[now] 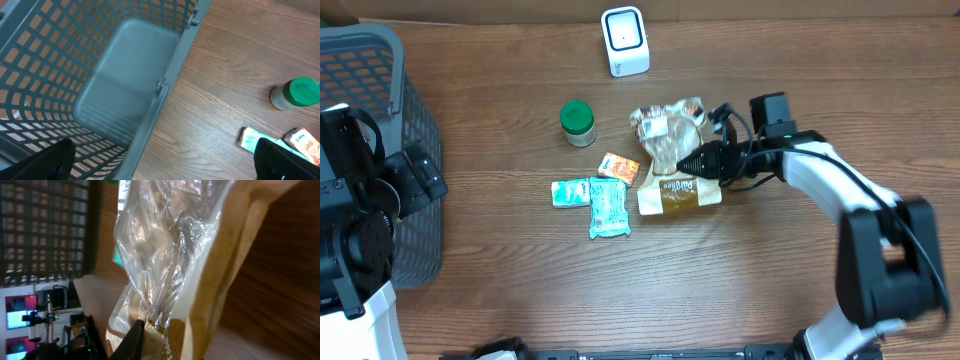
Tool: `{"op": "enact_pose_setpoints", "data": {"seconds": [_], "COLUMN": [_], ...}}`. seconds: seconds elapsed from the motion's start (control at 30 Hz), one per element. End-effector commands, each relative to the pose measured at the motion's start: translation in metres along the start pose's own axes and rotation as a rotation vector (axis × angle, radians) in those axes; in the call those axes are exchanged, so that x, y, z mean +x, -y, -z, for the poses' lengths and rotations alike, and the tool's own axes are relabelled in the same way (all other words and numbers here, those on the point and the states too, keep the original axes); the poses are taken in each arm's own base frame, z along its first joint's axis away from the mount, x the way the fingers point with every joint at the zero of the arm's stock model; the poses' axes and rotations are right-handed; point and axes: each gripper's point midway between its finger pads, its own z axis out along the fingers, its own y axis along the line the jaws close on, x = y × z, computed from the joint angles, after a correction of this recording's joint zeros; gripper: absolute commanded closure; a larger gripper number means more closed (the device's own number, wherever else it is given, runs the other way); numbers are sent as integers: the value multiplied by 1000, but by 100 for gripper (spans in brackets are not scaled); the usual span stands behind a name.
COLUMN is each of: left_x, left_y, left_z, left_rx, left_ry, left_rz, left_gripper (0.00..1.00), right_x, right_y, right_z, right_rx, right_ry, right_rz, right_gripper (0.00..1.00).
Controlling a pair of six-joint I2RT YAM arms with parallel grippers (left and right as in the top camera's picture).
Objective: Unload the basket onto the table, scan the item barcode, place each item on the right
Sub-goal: 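Lift the mushroom bag and hold its barcode to the white scanner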
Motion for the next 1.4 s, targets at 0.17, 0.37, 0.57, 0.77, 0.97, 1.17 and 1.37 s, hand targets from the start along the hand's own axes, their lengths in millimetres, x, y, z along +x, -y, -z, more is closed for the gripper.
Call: {"op": "enact_pose_setpoints", "data": {"seconds": [0.17,0.37,0.57,0.77,0.97,1.17,1.37], "left_x": [-5,-5,-5,-5,-5,-5,-5], "left_y": [-4,-4,-4,-4,-4,-4,-4], "left_z": [8,8,8,8,8,8,8], "left_rx": [-6,-7,-6,-6,-6,-6,-6], "left_ry": [32,32,32,32,32,31,32], "left_rz": [33,33,33,33,33,33,33], "left_gripper": [0,0,0,0,0,0,0], "right_x": [-11,-4,10,21,8,-34,-118], "right_y": [-98,-130,-156,-178,-169,-168,-123], "right_z": [60,82,103,122,141,150,152], "right_rx": [-95,-106,-108,-104,181,451,926], "right_ry": [136,177,209,246,257,290,454], "right_rz": [229,308,372,416,340,362,393], "right_gripper": [96,96,96,96,96,96,96]}}
